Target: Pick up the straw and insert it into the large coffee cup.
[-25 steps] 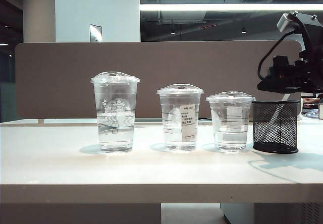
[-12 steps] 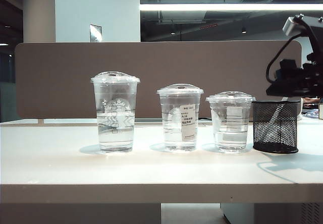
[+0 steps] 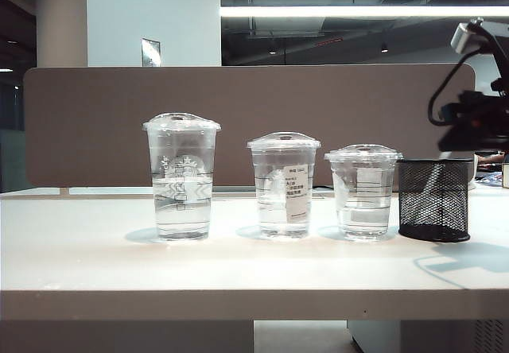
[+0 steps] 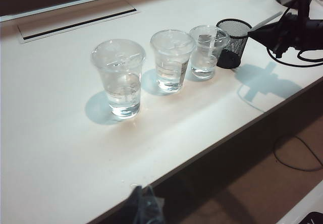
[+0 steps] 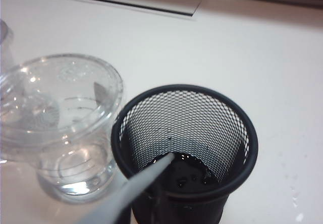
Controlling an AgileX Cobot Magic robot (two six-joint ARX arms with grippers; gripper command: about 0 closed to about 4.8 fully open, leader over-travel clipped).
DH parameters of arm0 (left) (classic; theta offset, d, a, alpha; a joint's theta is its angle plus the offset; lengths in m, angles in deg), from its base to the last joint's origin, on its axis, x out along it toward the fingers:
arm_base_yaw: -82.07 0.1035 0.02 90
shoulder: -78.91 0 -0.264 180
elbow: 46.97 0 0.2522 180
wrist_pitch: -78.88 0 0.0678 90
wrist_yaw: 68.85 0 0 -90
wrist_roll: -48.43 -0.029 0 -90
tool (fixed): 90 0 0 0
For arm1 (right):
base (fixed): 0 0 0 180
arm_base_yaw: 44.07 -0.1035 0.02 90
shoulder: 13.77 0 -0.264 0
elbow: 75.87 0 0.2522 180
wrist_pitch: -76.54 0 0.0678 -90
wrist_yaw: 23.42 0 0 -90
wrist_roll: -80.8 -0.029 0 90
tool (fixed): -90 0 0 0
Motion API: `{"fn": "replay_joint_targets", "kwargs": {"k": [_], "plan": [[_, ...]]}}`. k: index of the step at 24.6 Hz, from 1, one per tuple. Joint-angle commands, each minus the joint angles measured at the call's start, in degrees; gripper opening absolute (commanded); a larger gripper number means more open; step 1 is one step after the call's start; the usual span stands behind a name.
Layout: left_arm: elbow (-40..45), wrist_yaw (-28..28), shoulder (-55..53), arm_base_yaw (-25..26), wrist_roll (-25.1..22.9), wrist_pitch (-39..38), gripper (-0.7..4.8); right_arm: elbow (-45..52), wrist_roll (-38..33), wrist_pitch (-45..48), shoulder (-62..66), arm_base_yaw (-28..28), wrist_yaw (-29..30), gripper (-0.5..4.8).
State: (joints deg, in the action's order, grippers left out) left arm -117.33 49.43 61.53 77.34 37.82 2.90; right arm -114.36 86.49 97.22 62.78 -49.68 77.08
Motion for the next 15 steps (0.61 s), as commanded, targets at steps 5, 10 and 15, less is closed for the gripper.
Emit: {"fn": "replay_joint_targets", "kwargs": {"k": [5,10,15], "plan": [[-0.13,0.0,-0.04,0.04,-0.11,1.46,-0.03,-0.15,0.2,0.13,-0.31,-0.07,-0.37,0.57],[-0.13,0.0,-0.04,0.04,-0.11,1.46,-0.03,-0.17,0.2,1.29,-0.28,-0.07,-0.37,0.94],[-0.13,0.0,-0.04,0.04,-0.13,1.46,-0.03,-0.17,0.2,3.65,-0.28,-0.07,-0.39,1.25]]}}
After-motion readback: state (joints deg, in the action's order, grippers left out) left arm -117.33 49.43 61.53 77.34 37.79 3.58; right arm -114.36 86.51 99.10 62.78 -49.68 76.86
